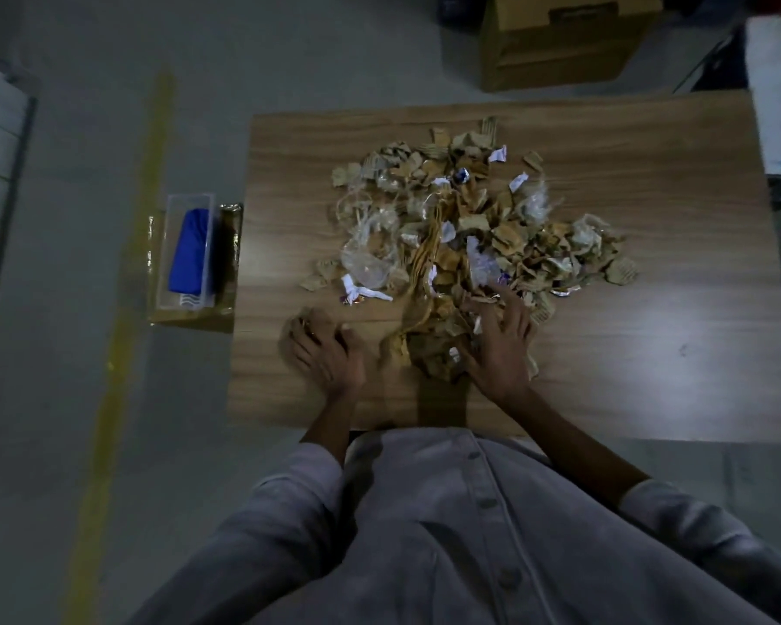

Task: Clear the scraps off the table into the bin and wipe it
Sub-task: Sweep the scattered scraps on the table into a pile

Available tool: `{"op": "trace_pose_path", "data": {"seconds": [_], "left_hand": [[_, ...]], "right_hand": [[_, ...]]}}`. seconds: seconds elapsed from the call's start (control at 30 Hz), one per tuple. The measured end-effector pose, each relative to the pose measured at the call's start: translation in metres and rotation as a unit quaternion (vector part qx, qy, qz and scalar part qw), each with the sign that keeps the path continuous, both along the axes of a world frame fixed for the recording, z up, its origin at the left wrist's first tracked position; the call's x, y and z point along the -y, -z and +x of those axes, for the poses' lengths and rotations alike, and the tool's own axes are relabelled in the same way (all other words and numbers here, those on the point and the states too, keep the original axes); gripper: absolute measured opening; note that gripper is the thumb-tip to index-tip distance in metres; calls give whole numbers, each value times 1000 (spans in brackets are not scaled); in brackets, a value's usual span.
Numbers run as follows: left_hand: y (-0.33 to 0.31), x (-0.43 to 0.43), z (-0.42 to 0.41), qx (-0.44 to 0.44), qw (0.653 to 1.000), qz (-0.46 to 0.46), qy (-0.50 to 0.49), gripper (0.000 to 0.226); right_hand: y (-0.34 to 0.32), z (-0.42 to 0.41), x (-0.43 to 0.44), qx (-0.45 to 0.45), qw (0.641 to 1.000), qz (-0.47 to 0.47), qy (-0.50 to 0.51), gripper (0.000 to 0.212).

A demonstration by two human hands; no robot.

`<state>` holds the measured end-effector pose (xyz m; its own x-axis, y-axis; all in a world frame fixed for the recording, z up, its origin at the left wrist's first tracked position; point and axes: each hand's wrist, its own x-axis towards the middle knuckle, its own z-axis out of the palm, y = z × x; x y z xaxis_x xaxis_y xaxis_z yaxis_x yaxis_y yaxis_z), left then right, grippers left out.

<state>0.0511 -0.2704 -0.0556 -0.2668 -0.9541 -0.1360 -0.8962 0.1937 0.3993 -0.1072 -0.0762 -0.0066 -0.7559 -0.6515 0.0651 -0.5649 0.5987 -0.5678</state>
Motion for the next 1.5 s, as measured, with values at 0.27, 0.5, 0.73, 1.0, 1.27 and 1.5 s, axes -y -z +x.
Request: {"op": "trace_pose_path", "data": {"seconds": [0.27, 0.5, 0.73, 1.0, 1.27, 1.5], "left_hand": [[-18, -38, -40, -191, 955, 206, 92, 87], [-68, -52, -45, -276, 888, 334, 154, 104], [-66, 45, -11, -221, 964, 143, 38, 98], [-2, 79, -53, -145, 902, 362, 187, 103], [-34, 89, -54, -287, 920, 134, 231, 88], [-35, 167, -159, -236, 928, 185, 224, 99]], "right_hand": [[-17, 13, 8, 81, 991, 45, 99, 31], [-31, 33, 29, 154, 972, -94, 152, 31], [-12, 67, 38, 151, 957, -103, 226, 42], [-14, 85, 116, 143, 975, -80, 151, 42], [-16, 72, 116, 151, 947, -121, 258, 39], [-13, 69, 123, 122, 952, -158, 233, 40]]}}
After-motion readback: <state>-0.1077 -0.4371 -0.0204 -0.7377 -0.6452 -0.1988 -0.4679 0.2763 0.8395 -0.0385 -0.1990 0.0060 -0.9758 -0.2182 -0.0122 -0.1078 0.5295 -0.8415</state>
